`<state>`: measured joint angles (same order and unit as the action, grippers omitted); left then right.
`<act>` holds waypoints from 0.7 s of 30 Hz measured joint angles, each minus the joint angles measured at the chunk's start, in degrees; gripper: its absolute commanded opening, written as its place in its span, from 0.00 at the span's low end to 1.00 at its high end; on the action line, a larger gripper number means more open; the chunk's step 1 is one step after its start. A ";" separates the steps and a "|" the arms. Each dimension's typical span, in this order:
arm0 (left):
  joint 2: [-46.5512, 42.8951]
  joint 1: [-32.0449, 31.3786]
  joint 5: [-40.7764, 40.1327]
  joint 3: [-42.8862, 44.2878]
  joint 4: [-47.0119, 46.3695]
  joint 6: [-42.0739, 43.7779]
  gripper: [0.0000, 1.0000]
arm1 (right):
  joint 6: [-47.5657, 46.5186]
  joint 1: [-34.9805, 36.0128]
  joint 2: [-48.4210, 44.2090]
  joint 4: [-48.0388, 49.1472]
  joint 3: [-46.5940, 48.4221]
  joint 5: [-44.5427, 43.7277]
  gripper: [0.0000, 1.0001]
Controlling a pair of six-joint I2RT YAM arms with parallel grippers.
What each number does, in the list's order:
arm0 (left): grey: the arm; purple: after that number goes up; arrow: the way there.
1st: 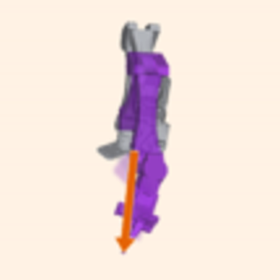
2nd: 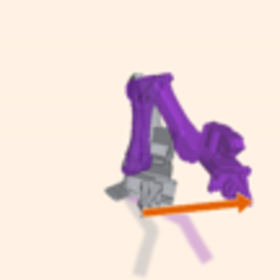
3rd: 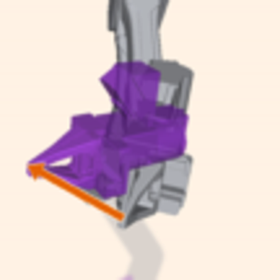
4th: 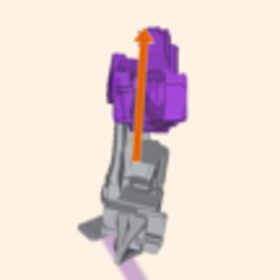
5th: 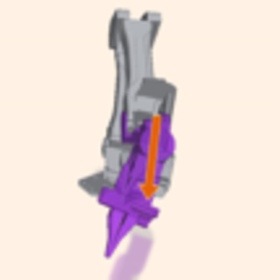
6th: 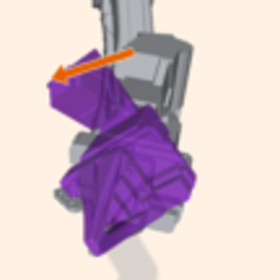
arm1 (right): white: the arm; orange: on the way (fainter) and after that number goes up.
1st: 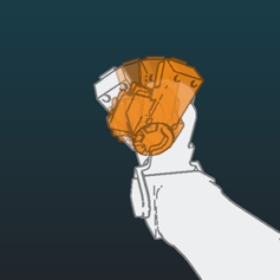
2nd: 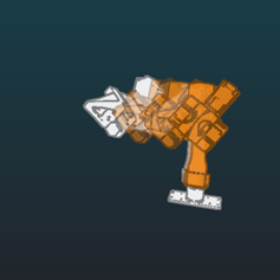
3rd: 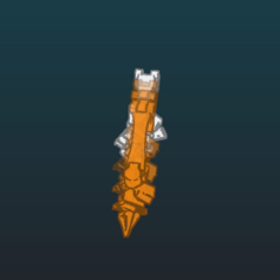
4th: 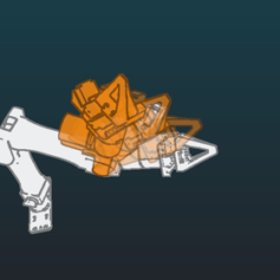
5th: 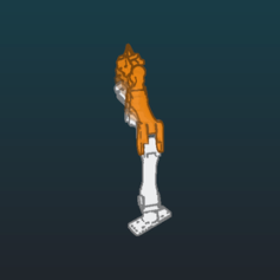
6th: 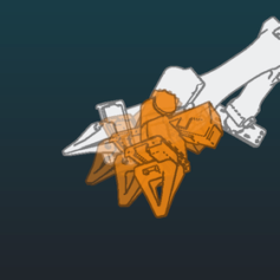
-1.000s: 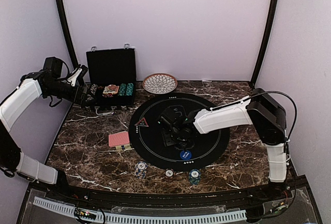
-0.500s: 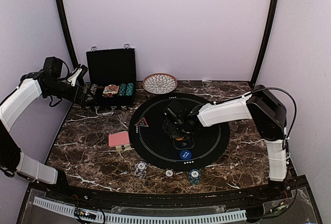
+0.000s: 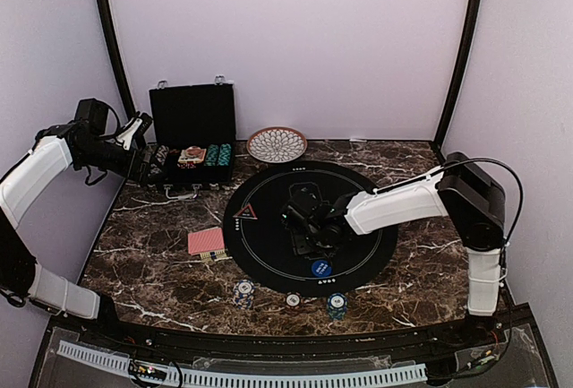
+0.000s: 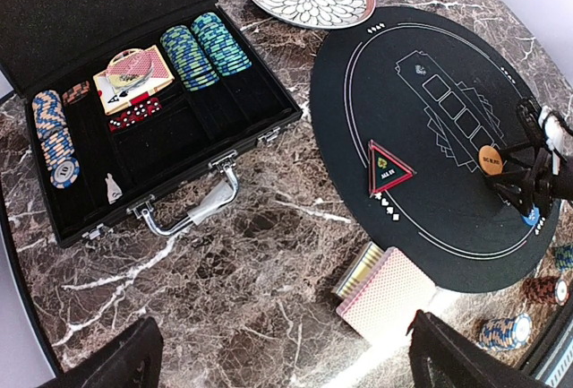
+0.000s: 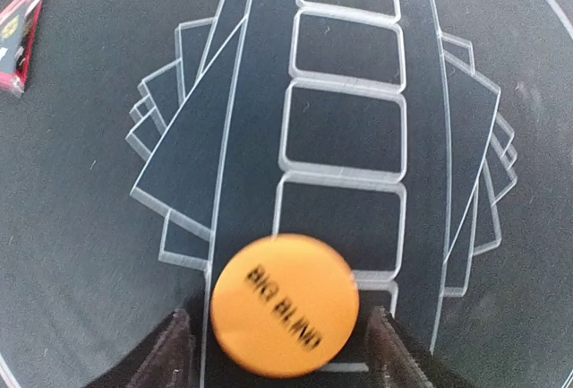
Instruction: Distribute texas hold em gaming equipment
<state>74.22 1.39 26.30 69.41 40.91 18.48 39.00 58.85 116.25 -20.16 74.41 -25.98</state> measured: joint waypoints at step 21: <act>-0.09 0.00 -0.48 0.90 1.27 0.46 0.99 | 3.04 -3.93 1.31 1.25 1.55 0.07 0.35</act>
<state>74.13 1.39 25.82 70.30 42.17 18.94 42.04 54.92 117.56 -18.92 75.96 -25.91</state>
